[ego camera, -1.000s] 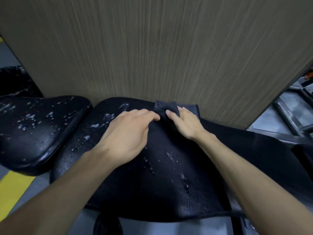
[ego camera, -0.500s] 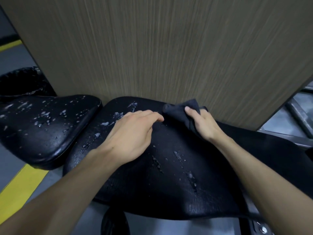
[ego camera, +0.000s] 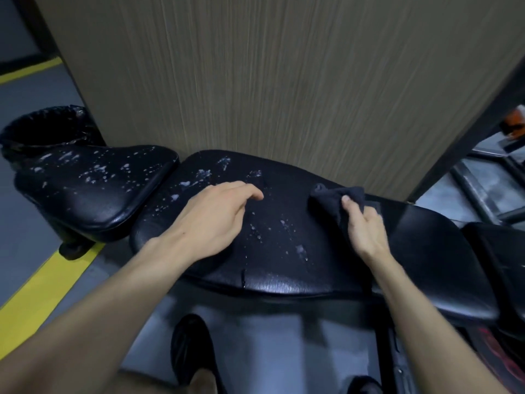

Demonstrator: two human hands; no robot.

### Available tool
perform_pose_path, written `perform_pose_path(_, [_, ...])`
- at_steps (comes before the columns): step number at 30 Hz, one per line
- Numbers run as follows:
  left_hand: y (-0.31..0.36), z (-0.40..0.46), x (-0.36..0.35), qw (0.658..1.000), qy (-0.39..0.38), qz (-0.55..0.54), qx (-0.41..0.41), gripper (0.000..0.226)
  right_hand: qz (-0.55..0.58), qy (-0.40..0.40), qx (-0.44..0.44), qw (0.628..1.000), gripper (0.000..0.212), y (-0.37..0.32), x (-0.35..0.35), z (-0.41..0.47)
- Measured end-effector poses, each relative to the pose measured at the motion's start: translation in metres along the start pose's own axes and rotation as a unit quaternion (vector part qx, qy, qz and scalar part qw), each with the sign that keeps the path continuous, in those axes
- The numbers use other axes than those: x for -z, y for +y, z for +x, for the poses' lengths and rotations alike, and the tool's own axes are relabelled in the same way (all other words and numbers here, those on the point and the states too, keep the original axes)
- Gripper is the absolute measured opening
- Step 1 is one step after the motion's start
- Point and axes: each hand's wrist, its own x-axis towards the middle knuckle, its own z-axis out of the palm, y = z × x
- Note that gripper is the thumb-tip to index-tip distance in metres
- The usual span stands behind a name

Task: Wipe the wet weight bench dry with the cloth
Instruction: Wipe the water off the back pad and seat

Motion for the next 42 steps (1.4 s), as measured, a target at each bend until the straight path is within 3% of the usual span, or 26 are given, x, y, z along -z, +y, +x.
perform_pose_path(3, [0.008,-0.024,-0.003,1.0,-0.012,0.002,-0.001,0.035,-0.045,-0.002,0.003,0.999,0.064,-0.001,-0.033,-0.065])
perform_pose_path(6, [0.017,-0.041,-0.008,1.0,-0.02,0.002,0.0,0.033,-0.07,-0.1,0.131,0.984,0.061,-0.002,-0.051,-0.127])
perform_pose_path(8, [0.022,-0.052,-0.012,0.999,-0.034,0.005,0.0,0.033,-0.075,-0.101,0.17,0.977,0.056,0.007,-0.036,-0.129])
perform_pose_path(12, [0.018,-0.074,-0.006,0.999,-0.035,0.022,0.017,0.032,-0.088,0.009,0.045,0.995,0.055,0.029,0.013,-0.109])
perform_pose_path(15, [0.011,-0.093,0.004,0.997,-0.04,0.048,0.034,0.033,-0.069,0.079,0.009,0.994,0.067,0.028,-0.001,-0.119])
perform_pose_path(17, [0.009,-0.103,0.014,0.996,-0.035,0.061,0.048,0.034,-0.071,0.077,0.036,0.994,0.072,0.017,-0.033,-0.134])
perform_pose_path(20, [0.01,-0.109,0.025,0.996,-0.009,0.069,0.06,0.034,-0.078,-0.015,0.126,0.989,0.065,-0.016,-0.077,-0.171])
perform_pose_path(22, [0.015,-0.114,0.028,0.995,-0.009,0.073,0.07,0.034,-0.098,-0.064,0.201,0.973,0.059,-0.02,-0.086,-0.181])
perform_pose_path(24, [0.017,-0.126,0.03,0.993,-0.029,0.073,0.083,0.033,-0.115,-0.085,0.219,0.965,0.06,-0.013,-0.074,-0.175])
perform_pose_path(27, [0.009,-0.154,0.033,0.99,-0.045,0.072,0.111,0.033,-0.133,-0.044,0.176,0.974,0.068,0.019,-0.034,-0.152])
perform_pose_path(30, [-0.004,-0.174,0.036,0.985,-0.043,0.062,0.152,0.035,-0.134,0.028,0.121,0.983,0.09,0.056,0.001,-0.132])
perform_pose_path(32, [-0.013,-0.18,0.033,0.982,-0.062,0.058,0.166,0.038,-0.148,0.047,0.107,0.982,0.082,0.064,-0.001,-0.134])
perform_pose_path(36, [-0.032,-0.177,0.029,0.975,-0.133,0.056,0.168,0.045,-0.182,0.079,0.171,0.965,0.073,0.038,-0.054,-0.169])
perform_pose_path(39, [-0.053,-0.164,0.035,0.975,-0.14,0.052,0.166,0.045,-0.181,0.047,0.265,0.946,0.063,0.0,-0.123,-0.2])
perform_pose_path(42, [-0.067,-0.142,0.043,0.977,-0.123,0.036,0.173,0.044,-0.24,-0.002,0.343,0.908,0.072,-0.037,-0.186,-0.208])
